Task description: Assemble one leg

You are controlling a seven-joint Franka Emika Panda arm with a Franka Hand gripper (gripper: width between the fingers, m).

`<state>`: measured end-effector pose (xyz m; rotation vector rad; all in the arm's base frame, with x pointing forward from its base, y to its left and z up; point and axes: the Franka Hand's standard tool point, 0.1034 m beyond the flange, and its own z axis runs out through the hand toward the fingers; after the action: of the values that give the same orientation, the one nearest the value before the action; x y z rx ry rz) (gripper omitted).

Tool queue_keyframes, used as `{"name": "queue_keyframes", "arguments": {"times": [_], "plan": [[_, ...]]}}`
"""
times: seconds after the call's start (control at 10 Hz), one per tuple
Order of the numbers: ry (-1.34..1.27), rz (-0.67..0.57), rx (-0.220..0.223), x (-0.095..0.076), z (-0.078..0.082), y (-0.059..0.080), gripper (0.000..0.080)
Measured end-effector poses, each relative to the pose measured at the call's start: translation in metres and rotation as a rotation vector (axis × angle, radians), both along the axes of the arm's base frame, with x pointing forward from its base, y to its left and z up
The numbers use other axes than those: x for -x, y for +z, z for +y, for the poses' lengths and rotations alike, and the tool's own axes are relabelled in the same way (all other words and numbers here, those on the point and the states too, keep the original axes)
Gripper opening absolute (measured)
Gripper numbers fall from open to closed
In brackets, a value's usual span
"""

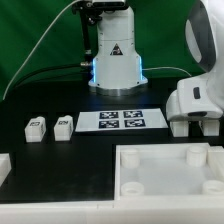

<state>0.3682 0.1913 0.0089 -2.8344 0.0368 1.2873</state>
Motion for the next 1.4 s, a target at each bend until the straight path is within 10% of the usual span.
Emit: {"name": "queue_keyframes", "arguments": {"times": [0.2,0.4,0.6,1.4], "plan": [[0.003,0.002,0.000,0.0009,0.0024,-0.0016,0.0649],[0.003,0.003,0.000,0.0013,0.0021,-0.0019,0.0365],[0.003,0.004,0.000,0.0014,0.0021,-0.0019,0.0289],[0.003,0.001,0.000,0.0011,0.0022,-0.0019,0.0291]]}}
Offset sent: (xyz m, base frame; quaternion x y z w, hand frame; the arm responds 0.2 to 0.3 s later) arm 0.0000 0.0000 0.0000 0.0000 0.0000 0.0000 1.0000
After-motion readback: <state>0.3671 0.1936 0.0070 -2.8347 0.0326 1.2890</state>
